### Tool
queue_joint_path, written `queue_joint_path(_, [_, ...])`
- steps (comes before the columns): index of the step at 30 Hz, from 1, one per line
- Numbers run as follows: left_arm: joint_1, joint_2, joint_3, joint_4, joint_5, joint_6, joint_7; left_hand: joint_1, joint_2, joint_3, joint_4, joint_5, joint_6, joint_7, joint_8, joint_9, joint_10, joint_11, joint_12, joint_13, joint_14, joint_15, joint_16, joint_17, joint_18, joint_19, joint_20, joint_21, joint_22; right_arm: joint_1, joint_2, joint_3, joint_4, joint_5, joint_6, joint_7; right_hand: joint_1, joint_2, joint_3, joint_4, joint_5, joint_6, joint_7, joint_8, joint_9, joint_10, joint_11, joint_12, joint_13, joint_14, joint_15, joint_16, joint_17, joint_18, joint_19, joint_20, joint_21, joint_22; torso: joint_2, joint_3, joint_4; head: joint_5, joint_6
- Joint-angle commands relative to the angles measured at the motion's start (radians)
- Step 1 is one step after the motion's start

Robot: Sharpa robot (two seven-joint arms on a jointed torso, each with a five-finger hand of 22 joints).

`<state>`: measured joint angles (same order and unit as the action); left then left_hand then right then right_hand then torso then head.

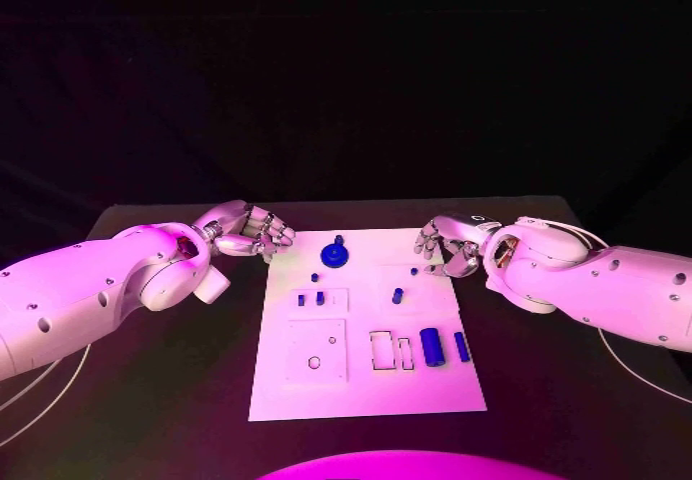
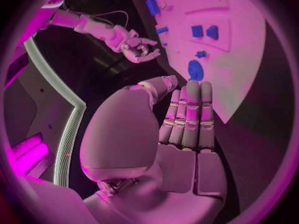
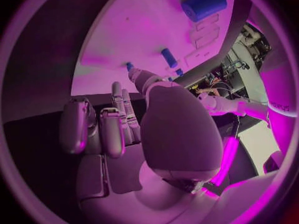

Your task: Assemble the parts on the task board

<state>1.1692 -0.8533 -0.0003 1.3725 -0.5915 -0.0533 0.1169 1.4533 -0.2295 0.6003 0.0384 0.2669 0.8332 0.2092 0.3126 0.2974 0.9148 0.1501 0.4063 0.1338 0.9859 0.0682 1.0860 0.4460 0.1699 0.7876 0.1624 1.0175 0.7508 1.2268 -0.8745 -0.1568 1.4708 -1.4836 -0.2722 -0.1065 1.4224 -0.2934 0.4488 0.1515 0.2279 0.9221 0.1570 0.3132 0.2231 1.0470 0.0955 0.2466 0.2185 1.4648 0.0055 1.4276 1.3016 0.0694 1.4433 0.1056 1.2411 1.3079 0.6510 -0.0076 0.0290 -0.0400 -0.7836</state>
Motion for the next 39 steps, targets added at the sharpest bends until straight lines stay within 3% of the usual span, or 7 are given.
queue_joint_path(1, [0.001, -0.009, 0.001, 0.016, 0.245, -0.023, 0.116, -0.001, 0.01, -0.002, -0.006, 0.005, -0.003, 0.008, -0.002, -0.001, -0.005, 0.001, 0.004, -0.001, -0.005, 0.002, -0.005, -0.002, 0.015, -0.007, 0.001, -0.005, -0.001, -0.008, 0.008, 0.0, -0.003, -0.109, 0.02, -0.02, -0.009, 0.002, -0.003, -0.004, -0.001, 0.001, 0.007, -0.007, -0.001, 0.0, 0.003, -0.005, -0.002, 0.045, 0.009, 0.003, 0.0, -0.003, 0.003, 0.006, -0.002, 0.122, 0.001, -0.0007, 0.0009, -0.005, 0.001])
queue_joint_path(12, [0.001, -0.029, 0.001, 0.046, 0.335, -0.021, 0.15, -0.002, 0.013, -0.003, -0.007, 0.004, -0.003, 0.01, -0.002, 0.0, -0.004, 0.001, 0.008, 0.0, -0.005, 0.002, -0.008, -0.004, 0.014, -0.008, 0.001, -0.005, -0.001, -0.03, 0.041, -0.001, -0.02, -0.129, 0.009, -0.031, -0.01, 0.012, 0.024, -0.01, 0.015, 0.023, 0.0, -0.008, -0.002, 0.035, -0.003, -0.007, -0.02, 0.048, 0.006, 0.009, 0.01, -0.007, 0.014, 0.007, 0.02, 0.133, 0.001, -0.0009, -0.0001, -0.007, -0.002])
queue_joint_path(15, [0.001, -0.03, 0.001, 0.048, 0.339, -0.02, 0.152, -0.003, 0.014, -0.003, -0.007, 0.004, -0.002, 0.01, -0.001, 0.0, -0.004, 0.002, 0.009, 0.0, -0.005, 0.002, -0.009, -0.005, 0.014, -0.008, 0.001, -0.005, -0.001, -0.034, 0.048, -0.001, -0.027, -0.129, 0.011, -0.032, -0.013, 0.015, 0.053, -0.011, -0.015, 0.035, -0.004, -0.009, -0.002, 0.051, -0.007, -0.015, -0.035, 0.049, 0.003, 0.011, 0.011, -0.007, 0.016, 0.004, 0.023, 0.136, 0.001, -0.0006, -0.0003, -0.008, -0.002])
queue_joint_path(30, [0.001, -0.033, 0.001, 0.055, 0.345, -0.018, 0.15, -0.004, 0.015, -0.004, -0.007, 0.004, -0.002, 0.011, -0.001, 0.0, -0.003, 0.002, 0.011, 0.0, -0.004, 0.003, -0.011, -0.006, 0.014, -0.008, 0.001, -0.005, -0.001, -0.054, 0.082, -0.002, -0.054, -0.123, 0.025, -0.028, -0.031, 0.036, 0.136, -0.026, -0.027, 0.081, -0.015, -0.001, 0.005, 0.107, -0.018, -0.035, -0.068, 0.051, -0.007, 0.015, 0.017, -0.011, 0.024, -0.005, 0.044, 0.149, 0.001, 0.0016, -0.0002, -0.006, -0.009])
queue_joint_path(39, [0.002, -0.035, 0.001, 0.057, 0.346, -0.02, 0.149, -0.005, 0.017, -0.004, -0.006, 0.004, -0.001, 0.011, -0.001, 0.0, -0.003, 0.002, 0.012, 0.0, -0.004, 0.003, -0.012, -0.007, 0.014, -0.008, 0.002, -0.005, -0.001, -0.062, 0.091, -0.002, -0.058, -0.123, 0.034, -0.033, -0.041, 0.057, 0.167, -0.049, -0.041, 0.119, -0.027, 0.016, 0.02, 0.156, -0.032, -0.043, -0.076, 0.053, -0.018, 0.016, 0.018, -0.017, 0.035, -0.014, 0.072, 0.163, 0.001, 0.0006, -0.0004, -0.009, -0.013])
